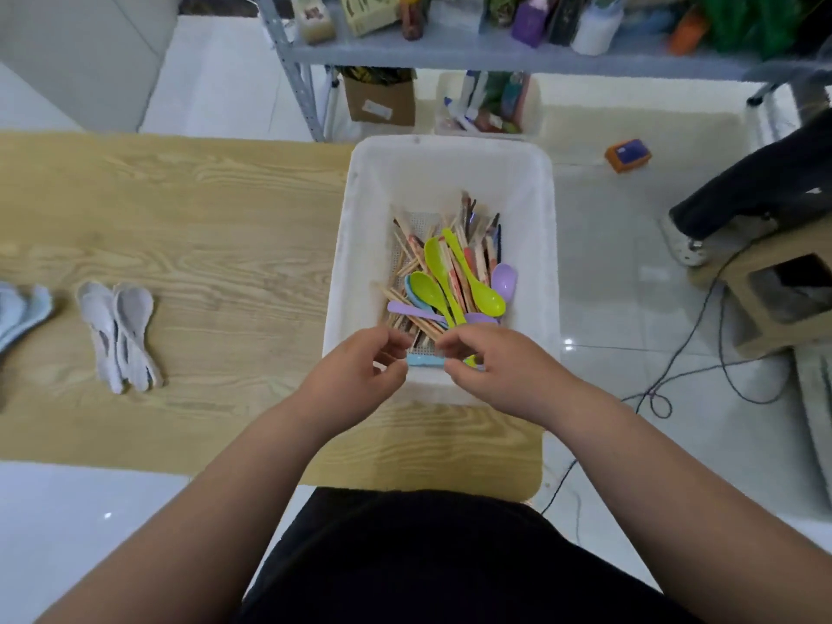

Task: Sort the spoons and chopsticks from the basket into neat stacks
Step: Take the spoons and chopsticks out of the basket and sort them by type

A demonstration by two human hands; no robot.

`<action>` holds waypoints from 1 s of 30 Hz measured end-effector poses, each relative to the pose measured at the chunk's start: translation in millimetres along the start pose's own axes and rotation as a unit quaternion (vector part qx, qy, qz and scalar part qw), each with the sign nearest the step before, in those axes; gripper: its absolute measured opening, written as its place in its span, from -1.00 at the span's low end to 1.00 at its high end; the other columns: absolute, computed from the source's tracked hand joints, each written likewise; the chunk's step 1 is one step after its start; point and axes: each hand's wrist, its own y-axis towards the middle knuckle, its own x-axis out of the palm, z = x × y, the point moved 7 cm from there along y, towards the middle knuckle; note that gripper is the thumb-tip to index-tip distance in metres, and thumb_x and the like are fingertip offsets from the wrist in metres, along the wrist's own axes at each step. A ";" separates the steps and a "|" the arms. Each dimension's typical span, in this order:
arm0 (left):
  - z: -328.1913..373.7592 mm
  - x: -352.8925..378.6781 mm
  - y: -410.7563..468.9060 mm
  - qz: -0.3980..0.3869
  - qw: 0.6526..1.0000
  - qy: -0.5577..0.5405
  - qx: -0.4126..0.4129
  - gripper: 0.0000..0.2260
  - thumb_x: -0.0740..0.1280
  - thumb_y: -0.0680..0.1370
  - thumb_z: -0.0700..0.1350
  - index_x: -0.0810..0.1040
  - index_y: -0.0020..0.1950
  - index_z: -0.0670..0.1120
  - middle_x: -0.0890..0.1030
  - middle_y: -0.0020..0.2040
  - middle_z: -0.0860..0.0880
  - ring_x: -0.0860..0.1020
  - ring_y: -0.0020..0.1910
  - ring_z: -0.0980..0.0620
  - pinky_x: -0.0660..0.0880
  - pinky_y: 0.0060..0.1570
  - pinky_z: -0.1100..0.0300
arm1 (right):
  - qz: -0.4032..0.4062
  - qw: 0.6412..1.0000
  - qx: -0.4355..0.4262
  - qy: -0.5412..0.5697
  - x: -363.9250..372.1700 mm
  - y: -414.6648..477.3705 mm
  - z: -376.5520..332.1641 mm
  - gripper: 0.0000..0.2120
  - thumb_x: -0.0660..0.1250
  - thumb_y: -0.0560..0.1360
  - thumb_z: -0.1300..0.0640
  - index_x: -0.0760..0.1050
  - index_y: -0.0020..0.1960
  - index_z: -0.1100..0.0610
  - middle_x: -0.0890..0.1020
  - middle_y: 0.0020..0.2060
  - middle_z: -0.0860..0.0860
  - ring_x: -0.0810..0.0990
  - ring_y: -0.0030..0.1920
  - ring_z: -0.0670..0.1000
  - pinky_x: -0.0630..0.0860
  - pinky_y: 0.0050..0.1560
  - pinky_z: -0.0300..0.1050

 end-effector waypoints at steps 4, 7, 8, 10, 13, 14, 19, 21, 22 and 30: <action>-3.4 19.6 -1.4 0.025 0.995 0.089 -0.026 -0.78 0.34 0.57 -0.10 0.55 0.22 0.03 0.56 0.09 0.13 0.51 0.06 0.24 0.43 0.11 0.28 | -0.039 0.981 -0.084 -0.169 -6.4 22.4 23.8 -0.73 0.26 0.62 0.02 0.51 0.29 0.00 0.55 0.12 -0.08 0.51 0.09 -0.08 0.43 -0.05 -0.14; -3.2 28.6 4.3 0.016 0.992 0.122 -0.039 -0.78 0.33 0.57 -0.09 0.55 0.22 0.03 0.56 0.08 0.12 0.50 0.05 0.20 0.39 0.07 0.30 | -0.034 0.953 -0.146 -0.265 -1.3 28.3 43.5 -0.72 0.26 0.59 0.05 0.53 0.26 0.08 0.58 0.09 0.05 0.59 0.03 0.13 0.56 -0.20 0.06; -3.2 29.8 9.7 0.013 0.991 0.128 -0.042 -0.78 0.33 0.57 -0.08 0.55 0.21 0.03 0.56 0.07 0.12 0.51 0.04 0.18 0.43 0.08 0.25 | -0.030 0.945 -0.164 -0.280 0.9 28.1 49.5 -0.74 0.27 0.57 0.08 0.55 0.22 0.11 0.59 0.05 0.08 0.60 -0.02 0.17 0.56 -0.27 0.08; -3.8 30.4 26.1 0.013 0.989 0.141 -0.047 -0.78 0.32 0.57 -0.07 0.54 0.22 0.01 0.57 0.06 0.08 0.54 0.03 0.12 0.49 0.10 0.15 | -0.021 0.933 -0.193 -0.304 2.9 27.2 58.5 -0.77 0.25 0.53 0.10 0.58 0.12 0.14 0.60 -0.04 0.10 0.61 -0.12 0.19 0.52 -0.38 0.05; 0.4 31.5 61.1 0.025 0.983 0.179 -0.035 -0.67 0.33 0.55 -0.13 0.50 0.32 -0.08 0.55 0.15 -0.09 0.54 0.11 -0.09 0.48 0.14 0.02 | -0.013 0.922 -0.213 -0.323 6.8 25.5 65.0 -0.74 0.17 0.50 0.06 0.59 -0.02 0.15 0.59 -0.16 0.08 0.59 -0.21 0.17 0.46 -0.44 -0.01; 3.4 31.8 74.8 0.037 0.979 0.201 -0.020 -0.61 0.34 0.53 -0.15 0.48 0.37 -0.10 0.53 0.19 -0.15 0.52 0.14 -0.17 0.46 0.17 -0.02 | -0.011 0.920 -0.219 -0.326 8.9 25.0 65.1 -0.73 0.16 0.50 0.06 0.59 -0.04 0.15 0.58 -0.17 0.07 0.59 -0.22 0.16 0.47 -0.44 -0.02; 10.0 35.3 136.7 0.058 0.933 0.354 0.020 -0.56 0.31 0.51 -0.14 0.41 0.39 -0.11 0.43 0.26 -0.20 0.38 0.22 -0.27 0.38 0.24 -0.08 | 0.002 0.920 -0.210 -0.332 7.9 26.8 64.5 -0.72 0.15 0.49 0.04 0.60 -0.10 0.13 0.59 -0.23 0.05 0.60 -0.26 0.14 0.40 -0.43 -0.07; 8.3 34.2 148.2 0.068 0.924 0.376 0.009 -0.64 0.33 0.51 -0.12 0.44 0.30 -0.10 0.43 0.23 -0.19 0.36 0.21 -0.26 0.46 0.13 -0.12 | 0.005 0.921 -0.203 -0.333 8.3 27.6 66.0 -0.73 0.17 0.48 0.04 0.61 -0.11 0.12 0.59 -0.24 0.04 0.60 -0.27 0.13 0.39 -0.44 -0.09; 7.2 34.3 150.6 0.066 0.922 0.382 0.009 -0.68 0.33 0.51 -0.11 0.46 0.25 -0.11 0.45 0.21 -0.19 0.37 0.20 -0.26 0.46 0.09 -0.12 | 0.007 0.921 -0.202 -0.332 9.3 27.6 66.7 -0.76 0.20 0.48 0.05 0.61 -0.11 0.12 0.59 -0.23 0.04 0.60 -0.27 0.13 0.39 -0.44 -0.09; 10.4 0.8 104.0 0.093 0.986 0.136 0.033 -0.93 0.31 0.52 -0.23 0.48 -0.04 -0.08 0.56 -0.11 -0.05 0.49 -0.14 -0.09 0.39 -0.21 0.10 | 0.101 0.949 -0.140 -0.263 1.7 38.3 60.9 -0.79 0.24 0.52 0.17 0.60 0.05 0.18 0.60 -0.11 0.10 0.58 -0.17 0.19 0.52 -0.39 0.04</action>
